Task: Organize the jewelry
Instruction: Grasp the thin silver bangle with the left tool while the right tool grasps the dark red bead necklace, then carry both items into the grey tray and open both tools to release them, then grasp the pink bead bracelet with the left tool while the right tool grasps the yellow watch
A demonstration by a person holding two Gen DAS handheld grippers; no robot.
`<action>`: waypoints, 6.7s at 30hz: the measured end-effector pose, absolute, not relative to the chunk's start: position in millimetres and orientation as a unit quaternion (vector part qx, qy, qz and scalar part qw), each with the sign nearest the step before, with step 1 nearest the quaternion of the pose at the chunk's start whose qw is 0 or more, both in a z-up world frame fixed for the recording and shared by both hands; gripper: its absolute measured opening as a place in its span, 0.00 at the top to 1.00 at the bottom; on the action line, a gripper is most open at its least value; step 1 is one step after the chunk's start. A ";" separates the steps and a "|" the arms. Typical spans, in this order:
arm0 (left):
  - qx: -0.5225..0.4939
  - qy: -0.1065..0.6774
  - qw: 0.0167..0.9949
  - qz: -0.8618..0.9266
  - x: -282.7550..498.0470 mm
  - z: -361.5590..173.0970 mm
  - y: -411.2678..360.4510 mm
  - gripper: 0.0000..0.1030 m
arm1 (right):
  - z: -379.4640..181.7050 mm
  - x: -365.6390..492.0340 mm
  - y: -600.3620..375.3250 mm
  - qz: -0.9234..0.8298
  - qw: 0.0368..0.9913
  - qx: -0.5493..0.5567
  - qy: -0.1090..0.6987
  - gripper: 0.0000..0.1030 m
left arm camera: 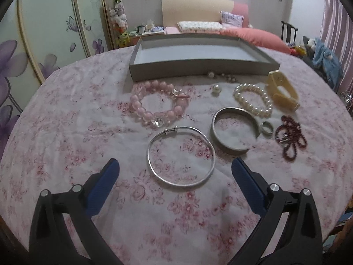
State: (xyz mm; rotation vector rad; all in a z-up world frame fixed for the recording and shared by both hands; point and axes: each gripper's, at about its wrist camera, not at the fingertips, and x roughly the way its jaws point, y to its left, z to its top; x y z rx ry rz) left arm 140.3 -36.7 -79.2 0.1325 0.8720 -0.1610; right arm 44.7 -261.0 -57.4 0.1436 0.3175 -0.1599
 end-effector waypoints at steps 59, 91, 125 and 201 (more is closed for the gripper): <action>-0.005 0.401 0.915 -0.048 159.3 -60.0 23.5 0.31 | -110.2 170.2 -250.4 0.074 0.902 0.004 0.426 0.85; 0.028 0.226 0.973 -0.038 109.1 7.5 -0.4 0.31 | -2.0 119.6 -278.6 0.047 0.979 0.064 0.185 0.92; 0.044 0.147 0.988 -0.028 232.2 32.1 -68.7 0.31 | 22.6 222.4 -257.5 0.015 0.994 0.068 0.078 0.92; 0.042 0.439 0.896 -0.058 250.4 -84.6 1.1 0.64 | -50.5 201.5 -296.6 -0.001 0.953 0.088 0.291 0.34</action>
